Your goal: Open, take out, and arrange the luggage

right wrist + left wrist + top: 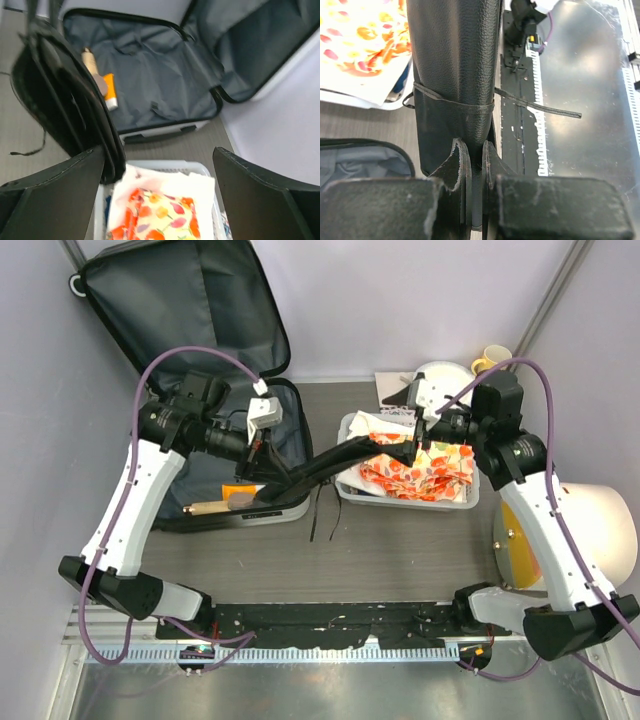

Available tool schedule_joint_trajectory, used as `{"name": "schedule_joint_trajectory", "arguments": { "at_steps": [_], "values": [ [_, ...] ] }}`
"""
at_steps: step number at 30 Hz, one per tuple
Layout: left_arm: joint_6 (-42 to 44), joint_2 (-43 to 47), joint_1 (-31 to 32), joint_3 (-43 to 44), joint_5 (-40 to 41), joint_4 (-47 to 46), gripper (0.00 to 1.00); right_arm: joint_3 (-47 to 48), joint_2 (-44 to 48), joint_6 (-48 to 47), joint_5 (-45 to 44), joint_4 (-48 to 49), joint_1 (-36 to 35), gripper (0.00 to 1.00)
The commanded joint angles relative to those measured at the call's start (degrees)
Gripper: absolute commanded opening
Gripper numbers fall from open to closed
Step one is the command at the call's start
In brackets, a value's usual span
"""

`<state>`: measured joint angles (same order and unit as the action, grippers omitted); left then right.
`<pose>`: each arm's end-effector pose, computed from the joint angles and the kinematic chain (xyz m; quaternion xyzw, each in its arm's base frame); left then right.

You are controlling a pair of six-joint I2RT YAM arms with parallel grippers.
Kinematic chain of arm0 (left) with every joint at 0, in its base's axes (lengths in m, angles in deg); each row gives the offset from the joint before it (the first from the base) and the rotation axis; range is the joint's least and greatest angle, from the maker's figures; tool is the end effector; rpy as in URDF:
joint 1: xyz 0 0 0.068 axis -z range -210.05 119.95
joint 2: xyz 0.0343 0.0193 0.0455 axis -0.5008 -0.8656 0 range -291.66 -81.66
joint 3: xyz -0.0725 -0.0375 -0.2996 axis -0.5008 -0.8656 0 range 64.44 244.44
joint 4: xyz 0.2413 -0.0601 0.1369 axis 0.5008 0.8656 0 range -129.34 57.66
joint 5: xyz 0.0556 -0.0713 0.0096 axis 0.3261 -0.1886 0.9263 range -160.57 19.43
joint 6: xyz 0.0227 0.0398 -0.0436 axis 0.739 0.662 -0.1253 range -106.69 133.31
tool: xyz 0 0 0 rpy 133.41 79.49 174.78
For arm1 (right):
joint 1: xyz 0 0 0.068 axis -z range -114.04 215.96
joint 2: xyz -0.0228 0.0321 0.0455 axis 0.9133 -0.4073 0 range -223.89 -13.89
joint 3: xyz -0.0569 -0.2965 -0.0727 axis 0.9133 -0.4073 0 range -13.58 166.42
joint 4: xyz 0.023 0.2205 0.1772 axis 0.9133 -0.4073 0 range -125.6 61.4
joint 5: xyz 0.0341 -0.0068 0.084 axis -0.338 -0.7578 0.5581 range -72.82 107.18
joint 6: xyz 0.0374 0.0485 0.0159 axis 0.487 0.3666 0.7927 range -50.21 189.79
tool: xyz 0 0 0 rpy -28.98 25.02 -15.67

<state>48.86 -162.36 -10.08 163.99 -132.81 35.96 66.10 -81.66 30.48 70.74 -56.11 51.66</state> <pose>0.2292 -0.1290 0.4754 0.5137 0.6559 -0.4568 0.3118 0.2376 0.1009 0.4803 -0.5638 0.5118 0.2334 0.6046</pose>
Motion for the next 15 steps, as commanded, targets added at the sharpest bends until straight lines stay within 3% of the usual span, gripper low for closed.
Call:
{"name": "schedule_joint_trajectory", "arguments": {
  "at_steps": [1, 7, 15],
  "values": [
    [5.0, 1.3, 2.0, 2.4, -5.4, 2.8, 0.0, 0.0, 4.0, 0.0, 3.3, -1.5, -5.2, 0.95],
    [5.0, 0.7, 2.6, 2.5, -4.7, 2.5, 0.0, 1.4, 4.4, -8.1, 0.3, -11.2, -8.5, 0.95],
    [6.3, 3.0, 1.0, -3.1, 0.2, -1.2, 0.0, 1.7, 7.1, -15.6, -14.9, -24.8, -8.4, 0.95]
  ]
}}
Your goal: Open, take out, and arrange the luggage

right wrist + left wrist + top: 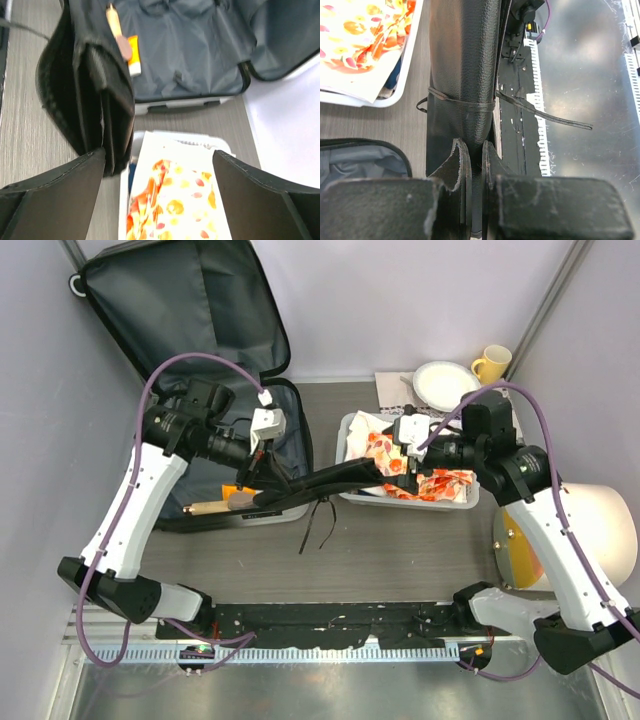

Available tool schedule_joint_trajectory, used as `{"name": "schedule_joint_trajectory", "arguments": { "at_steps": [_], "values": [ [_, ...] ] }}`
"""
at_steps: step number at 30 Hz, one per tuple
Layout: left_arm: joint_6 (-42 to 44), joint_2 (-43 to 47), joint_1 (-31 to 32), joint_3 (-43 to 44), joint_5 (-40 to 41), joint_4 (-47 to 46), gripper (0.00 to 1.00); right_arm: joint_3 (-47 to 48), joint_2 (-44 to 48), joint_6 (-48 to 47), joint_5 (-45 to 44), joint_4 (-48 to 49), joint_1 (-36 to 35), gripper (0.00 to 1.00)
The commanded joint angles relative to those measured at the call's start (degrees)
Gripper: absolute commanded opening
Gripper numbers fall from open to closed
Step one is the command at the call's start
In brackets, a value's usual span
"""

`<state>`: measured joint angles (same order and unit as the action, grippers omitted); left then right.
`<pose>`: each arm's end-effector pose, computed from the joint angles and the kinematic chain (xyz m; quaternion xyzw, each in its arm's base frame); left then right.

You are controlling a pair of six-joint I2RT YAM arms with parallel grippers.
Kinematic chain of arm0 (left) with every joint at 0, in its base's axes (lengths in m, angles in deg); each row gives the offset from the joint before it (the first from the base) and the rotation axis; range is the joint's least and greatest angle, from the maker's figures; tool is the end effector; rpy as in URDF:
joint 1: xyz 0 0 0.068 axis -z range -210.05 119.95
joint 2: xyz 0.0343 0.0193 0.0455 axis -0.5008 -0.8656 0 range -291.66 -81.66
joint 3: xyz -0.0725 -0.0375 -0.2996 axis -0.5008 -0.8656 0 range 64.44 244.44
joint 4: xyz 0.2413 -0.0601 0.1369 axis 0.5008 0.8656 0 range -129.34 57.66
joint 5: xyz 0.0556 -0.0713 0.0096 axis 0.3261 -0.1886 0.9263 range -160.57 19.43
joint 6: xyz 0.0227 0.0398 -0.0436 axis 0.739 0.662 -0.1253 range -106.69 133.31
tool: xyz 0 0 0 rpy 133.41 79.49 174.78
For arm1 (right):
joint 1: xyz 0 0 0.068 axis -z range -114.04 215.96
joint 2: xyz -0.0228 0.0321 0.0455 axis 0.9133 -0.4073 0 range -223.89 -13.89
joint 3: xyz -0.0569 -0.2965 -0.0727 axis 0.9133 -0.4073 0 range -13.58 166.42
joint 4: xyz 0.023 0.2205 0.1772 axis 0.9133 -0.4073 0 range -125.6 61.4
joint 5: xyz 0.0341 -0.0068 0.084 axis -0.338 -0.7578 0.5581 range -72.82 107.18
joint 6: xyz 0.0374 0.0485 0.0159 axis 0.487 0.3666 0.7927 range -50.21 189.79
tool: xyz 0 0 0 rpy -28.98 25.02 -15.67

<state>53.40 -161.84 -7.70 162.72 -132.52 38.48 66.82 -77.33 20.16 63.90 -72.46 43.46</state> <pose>0.2187 -0.1362 0.4688 0.5439 0.6381 -0.4563 0.2978 0.1896 0.1168 0.4716 -0.6283 0.5103 0.2157 0.5462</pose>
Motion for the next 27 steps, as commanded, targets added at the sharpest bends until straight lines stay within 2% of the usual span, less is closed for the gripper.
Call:
{"name": "schedule_joint_trajectory", "arguments": {
  "at_steps": [1, 6, 10, 12, 15, 17, 19, 20, 21, 23, 25, 26, 27],
  "values": [
    [2.0, 2.2, -1.6, -2.0, 0.2, -3.8, 0.0, 0.6, 3.4, -5.6, -9.3, -9.0, -0.3, 0.95],
    [3.3, 0.9, -1.5, -0.9, -0.8, -2.8, 0.0, -0.2, 3.7, -3.7, -7.7, -8.5, -0.3, 0.97],
    [7.1, -0.2, -0.6, 1.5, -1.9, 2.0, 0.0, -1.6, 1.3, 2.2, -4.4, -0.7, -0.4, 0.98],
    [7.4, -0.5, -0.4, 1.5, -2.1, 2.6, 0.0, -2.5, 0.1, 5.9, -4.4, 6.0, -1.2, 0.98],
    [6.1, -0.2, -0.4, 1.2, -2.6, 1.4, 0.0, -2.0, -1.7, 10.8, -2.7, 9.4, -3.1, 0.98],
    [5.2, -0.1, -0.3, 1.1, -3.1, 0.6, 0.0, -1.8, -2.0, 11.4, -2.0, 9.1, -4.4, 0.96],
    [4.1, 0.0, -0.4, 1.0, -3.5, -0.6, 0.0, -3.4, -1.0, 10.5, -2.1, 9.1, -6.5, 0.91],
    [4.0, -0.1, -0.3, 1.1, -3.5, -0.6, 0.0, -3.8, -0.7, 10.5, -2.2, 9.9, -7.0, 0.85],
    [4.1, -0.2, -0.4, 1.0, -3.7, -0.6, 0.0, -4.1, -0.5, 10.8, -2.2, 10.1, -7.3, 0.69],
    [3.9, -0.5, -0.4, 0.5, -3.6, -0.7, 0.0, -3.8, -0.5, 13.9, -2.2, 11.0, -7.4, 0.52],
    [1.3, -0.4, -0.4, -0.2, -3.0, -2.4, 0.0, -2.9, -0.5, 16.0, -2.9, 10.8, -7.4, 0.23],
    [-0.4, -0.3, -0.4, -0.8, -1.7, -3.8, 0.0, -2.6, -0.4, 17.8, -3.4, 10.5, -7.4, 0.04],
    [-2.6, 0.0, -0.4, -1.4, -0.5, -7.7, 0.01, -2.4, -0.3, 18.8, -5.0, 10.5, -7.4, 0.01]
  ]
}}
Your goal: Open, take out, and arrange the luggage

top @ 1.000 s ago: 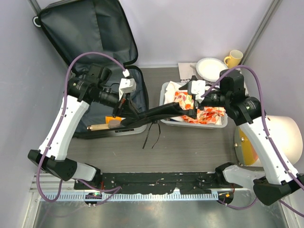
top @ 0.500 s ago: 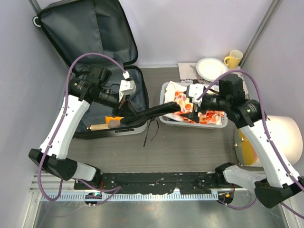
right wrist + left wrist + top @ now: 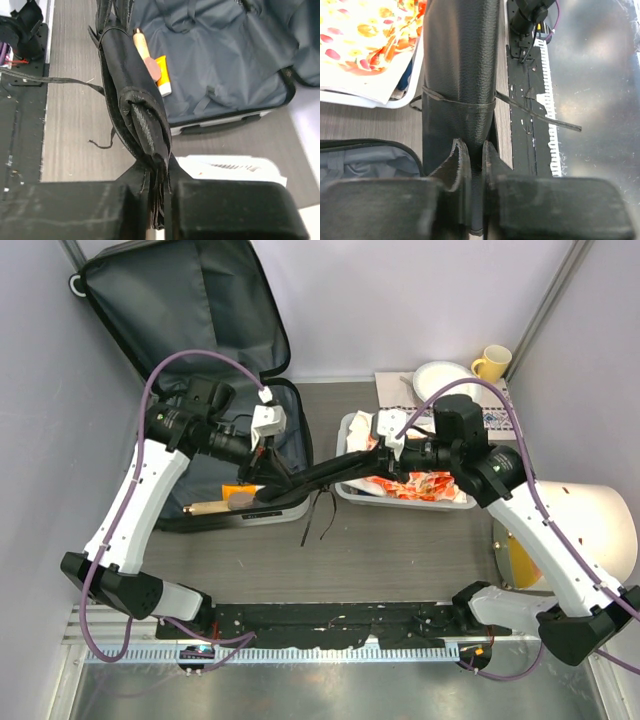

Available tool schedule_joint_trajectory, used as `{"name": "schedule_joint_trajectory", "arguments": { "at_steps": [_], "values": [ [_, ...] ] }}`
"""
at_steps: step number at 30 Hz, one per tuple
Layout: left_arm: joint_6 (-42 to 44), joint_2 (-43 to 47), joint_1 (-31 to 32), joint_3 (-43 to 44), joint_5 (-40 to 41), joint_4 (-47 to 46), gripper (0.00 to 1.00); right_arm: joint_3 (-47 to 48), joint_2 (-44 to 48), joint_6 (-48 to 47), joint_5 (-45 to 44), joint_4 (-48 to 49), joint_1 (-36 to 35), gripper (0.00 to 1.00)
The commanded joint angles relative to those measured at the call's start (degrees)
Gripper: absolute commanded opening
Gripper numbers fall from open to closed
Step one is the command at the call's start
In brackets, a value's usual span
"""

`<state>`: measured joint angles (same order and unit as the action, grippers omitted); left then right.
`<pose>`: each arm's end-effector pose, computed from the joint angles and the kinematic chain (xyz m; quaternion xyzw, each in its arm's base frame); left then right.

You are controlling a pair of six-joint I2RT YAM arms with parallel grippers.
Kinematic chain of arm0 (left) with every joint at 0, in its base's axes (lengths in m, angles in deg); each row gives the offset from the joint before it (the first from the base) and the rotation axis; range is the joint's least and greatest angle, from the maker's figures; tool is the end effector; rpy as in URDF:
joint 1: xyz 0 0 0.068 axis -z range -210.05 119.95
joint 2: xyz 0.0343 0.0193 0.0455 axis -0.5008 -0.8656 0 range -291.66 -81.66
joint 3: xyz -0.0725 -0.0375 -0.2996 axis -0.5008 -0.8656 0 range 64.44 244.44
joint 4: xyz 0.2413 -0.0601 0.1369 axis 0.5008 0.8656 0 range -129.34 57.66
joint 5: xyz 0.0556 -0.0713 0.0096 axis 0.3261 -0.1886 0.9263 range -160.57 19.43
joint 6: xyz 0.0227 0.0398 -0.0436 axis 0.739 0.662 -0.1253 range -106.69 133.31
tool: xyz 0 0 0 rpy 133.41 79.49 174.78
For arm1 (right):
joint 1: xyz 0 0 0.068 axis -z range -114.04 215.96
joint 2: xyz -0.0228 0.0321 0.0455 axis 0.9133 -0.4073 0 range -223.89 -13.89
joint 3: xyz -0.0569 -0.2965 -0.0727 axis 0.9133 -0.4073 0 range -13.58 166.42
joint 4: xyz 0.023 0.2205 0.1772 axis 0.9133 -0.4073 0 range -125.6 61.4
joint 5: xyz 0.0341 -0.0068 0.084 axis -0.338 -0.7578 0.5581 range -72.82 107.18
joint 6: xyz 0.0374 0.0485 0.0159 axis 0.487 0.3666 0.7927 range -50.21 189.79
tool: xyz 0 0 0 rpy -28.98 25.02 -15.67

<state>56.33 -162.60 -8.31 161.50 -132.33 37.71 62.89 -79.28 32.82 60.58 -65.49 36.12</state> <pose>0.2266 -0.1364 0.4600 0.5537 0.6327 -0.4485 0.3034 0.1955 0.1506 0.4517 -0.5974 0.5489 0.2819 0.5122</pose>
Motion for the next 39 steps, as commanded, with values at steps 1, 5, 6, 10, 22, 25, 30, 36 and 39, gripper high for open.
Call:
{"name": "schedule_joint_trajectory", "arguments": {
  "at_steps": [1, 5, 6, 10, 22, 25, 30, 36, 39],
  "values": [
    [-9.9, 1.1, 0.3, -1.2, 0.6, -8.8, 0.2, 2.3, 1.8, 6.9, -2.6, 3.2, 0.0, 0.01],
    [-17.8, 1.6, -0.7, -2.0, 7.6, -15.8, 0.75, 3.6, 1.8, 13.6, -5.0, 2.3, 3.0, 0.01],
    [-19.3, 1.7, -1.2, -2.0, 9.4, -17.0, 0.81, 3.8, 1.6, 18.2, -4.6, 2.3, 4.1, 0.01],
    [-26.7, 2.3, -4.4, -2.1, 12.4, -23.2, 0.97, 3.4, -0.6, 30.9, 2.8, 2.5, 14.3, 0.01],
    [-30.1, 3.4, -5.7, -4.2, 11.6, -28.6, 0.96, 1.4, -15.9, 43.5, 11.9, -6.7, 34.0, 0.01],
    [-30.2, 3.7, -5.7, -5.1, 11.1, -29.3, 0.96, 4.9, -20.5, 35.5, 5.7, -16.8, 34.2, 0.01],
    [-30.4, 4.0, -5.7, -6.6, 10.3, -30.2, 0.96, 9.7, -26.9, 30.7, -2.2, -22.2, 36.8, 0.01],
    [-30.3, 4.0, -5.7, -7.5, 10.1, -30.4, 0.96, 12.3, -32.1, 26.2, -9.9, -26.7, 37.7, 0.03],
    [-30.3, 4.1, -5.7, -7.7, 10.1, -30.4, 0.96, 12.6, -32.9, 25.9, -13.8, -26.7, 37.7, 0.32]
  ]
}}
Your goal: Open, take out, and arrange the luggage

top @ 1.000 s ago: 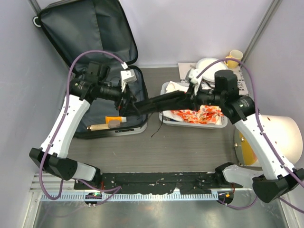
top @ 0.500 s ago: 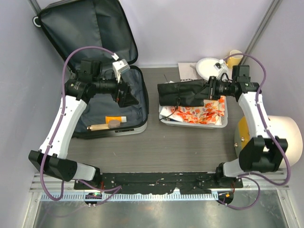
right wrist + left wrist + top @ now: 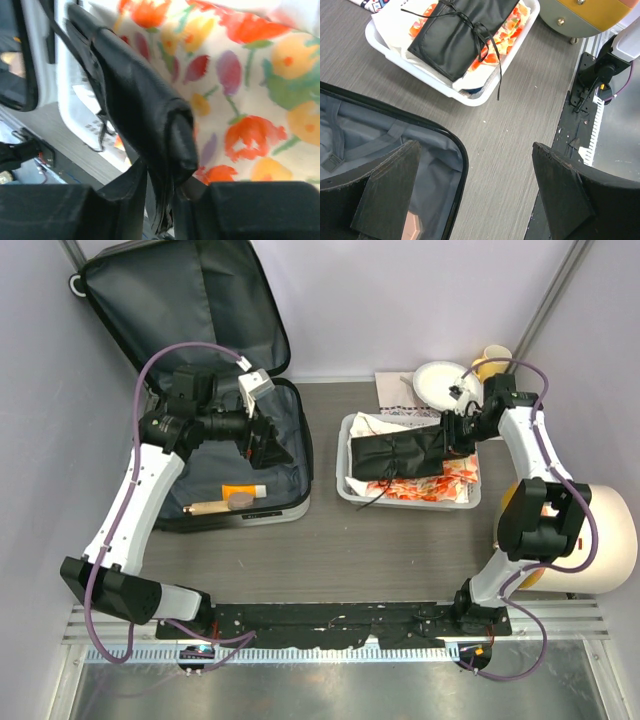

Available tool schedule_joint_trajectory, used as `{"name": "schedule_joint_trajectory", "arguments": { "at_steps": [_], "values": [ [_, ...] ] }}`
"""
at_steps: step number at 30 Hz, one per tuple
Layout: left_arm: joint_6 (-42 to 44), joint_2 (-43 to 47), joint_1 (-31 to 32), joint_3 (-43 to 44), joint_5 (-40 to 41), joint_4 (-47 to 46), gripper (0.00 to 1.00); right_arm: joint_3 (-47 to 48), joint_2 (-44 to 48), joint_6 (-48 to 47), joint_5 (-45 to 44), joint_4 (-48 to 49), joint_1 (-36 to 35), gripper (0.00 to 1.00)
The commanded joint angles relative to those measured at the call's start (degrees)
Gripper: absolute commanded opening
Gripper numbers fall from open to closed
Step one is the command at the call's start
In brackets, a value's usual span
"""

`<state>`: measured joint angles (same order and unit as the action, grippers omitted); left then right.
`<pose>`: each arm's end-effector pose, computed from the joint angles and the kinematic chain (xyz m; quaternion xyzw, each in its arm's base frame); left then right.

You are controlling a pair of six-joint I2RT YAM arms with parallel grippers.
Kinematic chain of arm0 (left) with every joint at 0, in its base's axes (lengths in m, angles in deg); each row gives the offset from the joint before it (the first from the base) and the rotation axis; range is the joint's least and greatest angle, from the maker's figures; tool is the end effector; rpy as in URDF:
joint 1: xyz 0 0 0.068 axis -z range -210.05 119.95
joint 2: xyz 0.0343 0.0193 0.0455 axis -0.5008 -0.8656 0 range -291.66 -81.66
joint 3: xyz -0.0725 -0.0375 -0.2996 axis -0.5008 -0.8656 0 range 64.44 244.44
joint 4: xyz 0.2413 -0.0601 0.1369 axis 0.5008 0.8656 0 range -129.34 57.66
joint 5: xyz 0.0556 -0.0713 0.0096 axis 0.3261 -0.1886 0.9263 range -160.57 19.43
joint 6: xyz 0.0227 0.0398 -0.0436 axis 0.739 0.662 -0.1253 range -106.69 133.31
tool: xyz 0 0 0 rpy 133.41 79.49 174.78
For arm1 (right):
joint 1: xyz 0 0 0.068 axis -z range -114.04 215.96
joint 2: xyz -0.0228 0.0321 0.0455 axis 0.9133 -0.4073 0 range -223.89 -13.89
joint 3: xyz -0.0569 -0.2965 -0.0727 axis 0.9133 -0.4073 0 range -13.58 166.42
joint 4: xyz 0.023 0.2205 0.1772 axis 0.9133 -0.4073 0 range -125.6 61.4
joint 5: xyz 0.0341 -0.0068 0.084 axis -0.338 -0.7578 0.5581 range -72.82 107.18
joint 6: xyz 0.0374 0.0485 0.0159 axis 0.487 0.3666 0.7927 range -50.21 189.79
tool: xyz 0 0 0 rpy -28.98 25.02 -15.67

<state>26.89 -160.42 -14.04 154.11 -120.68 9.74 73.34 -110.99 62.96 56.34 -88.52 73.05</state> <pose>0.2745 -0.1175 0.4553 0.3870 0.7406 -0.3892 0.3877 0.3715 -0.0153 0.3205 -0.0559 0.9282 0.3079 0.2016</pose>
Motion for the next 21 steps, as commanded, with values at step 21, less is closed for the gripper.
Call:
{"name": "schedule_joint_trajectory", "arguments": {
  "at_steps": [21],
  "values": [
    [-9.0, 5.7, 0.0, -7.3, 2.7, -10.8, 0.96, 17.5, -4.7, -11.1, -30.8, -1.5, -24.7, 0.71]
  ]
}}
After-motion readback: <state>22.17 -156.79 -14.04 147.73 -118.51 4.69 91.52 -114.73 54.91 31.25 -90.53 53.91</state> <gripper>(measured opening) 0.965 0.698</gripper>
